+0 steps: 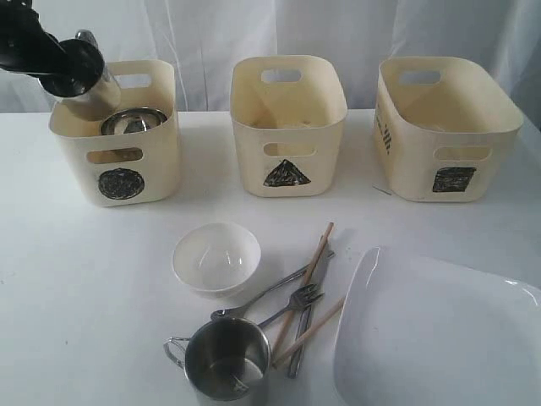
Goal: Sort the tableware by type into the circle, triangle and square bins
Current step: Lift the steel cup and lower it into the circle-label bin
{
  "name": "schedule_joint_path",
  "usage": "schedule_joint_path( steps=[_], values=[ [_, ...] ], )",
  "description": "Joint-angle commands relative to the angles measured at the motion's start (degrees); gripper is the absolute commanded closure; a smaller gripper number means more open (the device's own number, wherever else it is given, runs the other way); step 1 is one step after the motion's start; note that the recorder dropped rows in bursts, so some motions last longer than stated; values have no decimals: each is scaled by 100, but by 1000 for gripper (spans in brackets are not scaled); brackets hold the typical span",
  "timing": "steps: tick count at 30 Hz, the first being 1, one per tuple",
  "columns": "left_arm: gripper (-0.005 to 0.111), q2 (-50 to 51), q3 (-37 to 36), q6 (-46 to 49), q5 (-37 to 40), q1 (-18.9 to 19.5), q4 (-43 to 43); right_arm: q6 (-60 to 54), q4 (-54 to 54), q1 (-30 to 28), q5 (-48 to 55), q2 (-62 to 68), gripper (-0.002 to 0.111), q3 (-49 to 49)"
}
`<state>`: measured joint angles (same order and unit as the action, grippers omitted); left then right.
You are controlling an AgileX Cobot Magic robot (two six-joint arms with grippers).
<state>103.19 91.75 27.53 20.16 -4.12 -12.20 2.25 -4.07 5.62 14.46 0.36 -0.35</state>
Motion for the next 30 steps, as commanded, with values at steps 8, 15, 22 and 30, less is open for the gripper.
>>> schedule_joint_path(
  steps=[8,15,22,30],
  values=[
    [107,1199,889,-59,-504,3,-54,13,-22,-54,-43,-36,80,35],
    [106,1525,907,90,-540,3,-54,13,-22,-54,-43,-36,80,35],
    [70,1564,907,90,-668,3,-261,13,-22,-54,-43,-36,80,35],
    [69,833,907,112,623,-188,-349,13,-22,-54,-43,-36,80,35]
  ],
)
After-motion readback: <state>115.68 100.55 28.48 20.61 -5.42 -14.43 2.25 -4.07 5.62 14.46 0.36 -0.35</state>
